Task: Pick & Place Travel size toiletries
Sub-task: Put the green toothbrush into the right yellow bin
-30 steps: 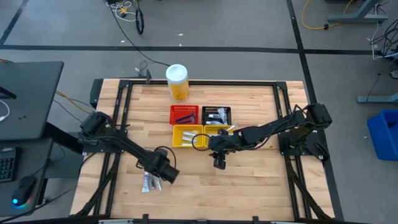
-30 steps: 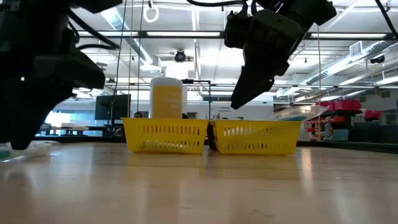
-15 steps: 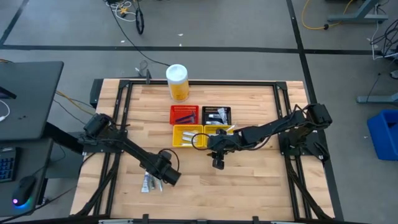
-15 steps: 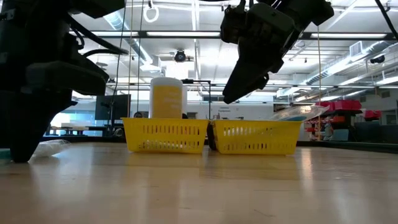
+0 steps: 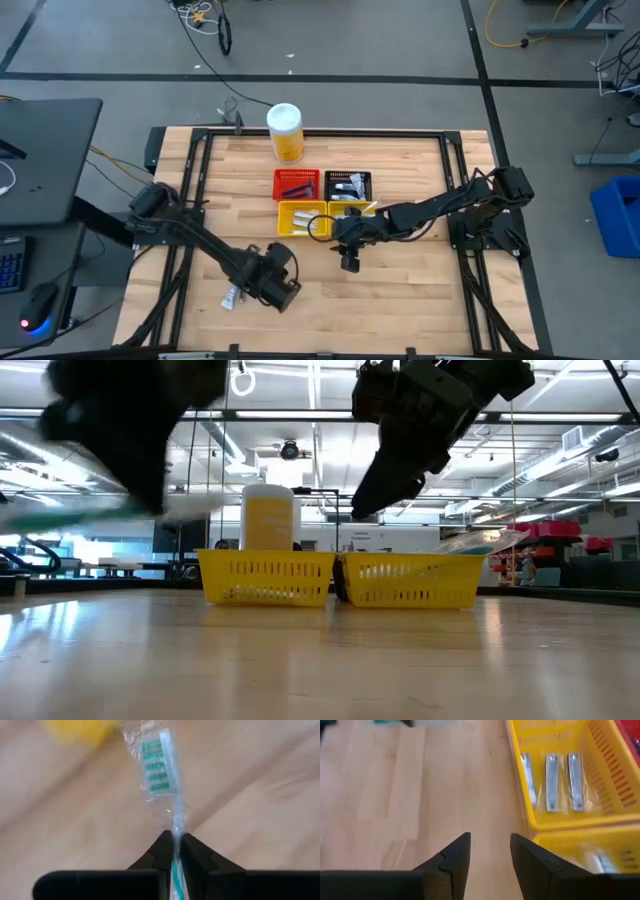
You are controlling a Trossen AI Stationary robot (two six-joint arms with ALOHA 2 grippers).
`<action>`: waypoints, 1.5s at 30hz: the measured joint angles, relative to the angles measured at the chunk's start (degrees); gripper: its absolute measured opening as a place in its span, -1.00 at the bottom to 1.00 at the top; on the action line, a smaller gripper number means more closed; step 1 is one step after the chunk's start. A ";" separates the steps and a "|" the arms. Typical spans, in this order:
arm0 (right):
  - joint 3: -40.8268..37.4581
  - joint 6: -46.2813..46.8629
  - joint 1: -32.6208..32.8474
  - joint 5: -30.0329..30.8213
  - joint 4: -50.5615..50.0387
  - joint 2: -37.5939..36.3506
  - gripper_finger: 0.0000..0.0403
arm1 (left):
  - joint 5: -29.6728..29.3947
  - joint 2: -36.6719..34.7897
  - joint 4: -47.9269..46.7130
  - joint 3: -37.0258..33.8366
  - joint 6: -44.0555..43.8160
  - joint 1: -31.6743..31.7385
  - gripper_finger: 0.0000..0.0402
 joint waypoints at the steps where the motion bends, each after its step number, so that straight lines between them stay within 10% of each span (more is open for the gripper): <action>1: 0.00 -0.01 0.01 0.00 0.82 0.00 -0.27 | -3.35 -0.38 -0.11 1.63 1.91 -0.32 -0.87; 8: -0.01 -3.33 0.57 -5.64 10.44 0.00 -0.28 | -32.34 -2.88 0.58 10.98 17.30 -1.33 -0.91; 13: -0.01 -6.49 1.65 -5.92 22.02 0.00 -0.28 | -42.34 -3.64 0.48 14.20 24.80 -1.43 -0.86; 45: -0.03 -0.07 0.32 3.98 36.95 -0.04 -0.42 | -47.44 -3.62 5.94 14.94 31.65 1.04 -0.87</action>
